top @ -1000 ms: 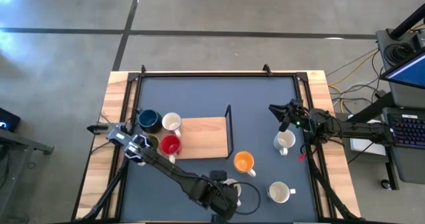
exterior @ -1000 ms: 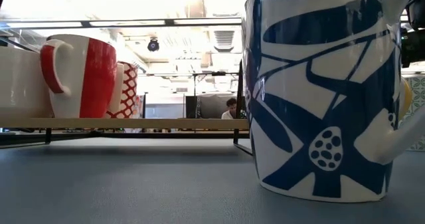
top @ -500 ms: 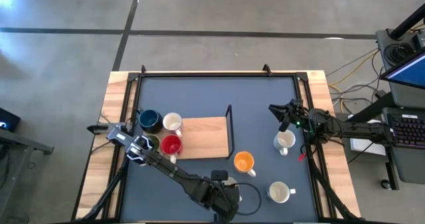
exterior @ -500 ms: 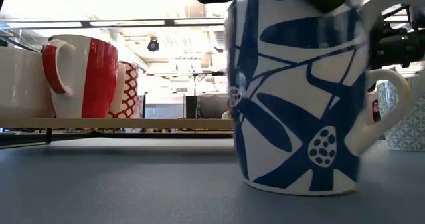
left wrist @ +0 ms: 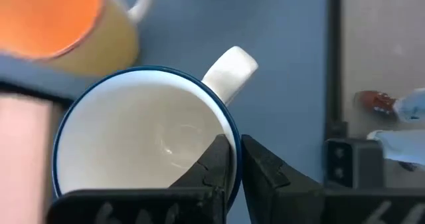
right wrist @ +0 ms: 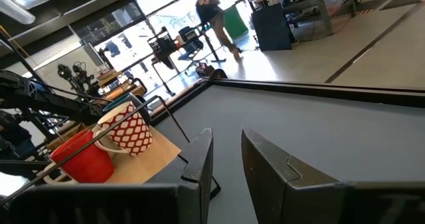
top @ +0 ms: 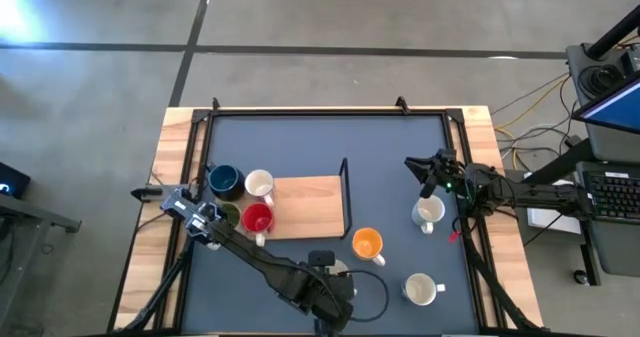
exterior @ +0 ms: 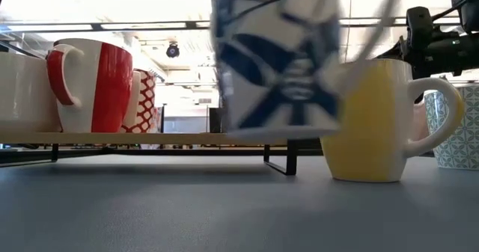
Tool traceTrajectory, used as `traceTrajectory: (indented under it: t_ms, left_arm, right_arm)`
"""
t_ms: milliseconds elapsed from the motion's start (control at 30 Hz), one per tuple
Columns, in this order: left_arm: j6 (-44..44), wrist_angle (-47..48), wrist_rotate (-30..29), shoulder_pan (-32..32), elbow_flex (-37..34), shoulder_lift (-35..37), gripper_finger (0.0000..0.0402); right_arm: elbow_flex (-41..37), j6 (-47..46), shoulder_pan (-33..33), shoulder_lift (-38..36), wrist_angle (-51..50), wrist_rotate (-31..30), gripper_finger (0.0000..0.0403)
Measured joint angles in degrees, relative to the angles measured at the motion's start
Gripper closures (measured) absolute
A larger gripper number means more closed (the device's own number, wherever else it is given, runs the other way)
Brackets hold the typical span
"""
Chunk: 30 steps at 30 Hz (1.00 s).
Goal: Place coffee mugs
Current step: Put the left white blue patterned mug on the shelf
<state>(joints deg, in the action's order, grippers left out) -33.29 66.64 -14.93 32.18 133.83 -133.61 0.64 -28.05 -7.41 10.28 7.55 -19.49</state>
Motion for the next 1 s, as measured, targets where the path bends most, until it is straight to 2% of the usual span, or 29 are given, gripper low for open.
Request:
traceTrajectory:
  t_ms: [200,467,667,867,1000]
  left_arm:
    - [-2.71,8.79,-1.06,0.0,0.95,0.99,0.0395]
    - [-2.11,18.88,-4.28,-0.63,0.86,3.23,0.0395]
    - [3.18,23.66,-5.54,-2.99,0.07,4.82,0.0395]
    - [9.54,22.82,-5.74,-6.24,-8.28,10.62,0.0395]
    - [12.24,17.13,-5.58,-7.63,-19.29,17.66,0.0395]
  right_arm:
    - [0.0,-0.01,0.01,0.0,-0.01,-0.02,0.0335]
    - [0.0,-0.01,-0.01,0.0,-0.01,-0.02,0.0335]
    - [0.0,-0.01,0.01,0.0,-0.02,-0.01,0.0335]
    - [0.0,-0.01,-0.01,0.04,-0.02,-0.02,0.0335]
    - [0.0,-0.01,0.01,0.04,-0.02,-0.02,0.0335]
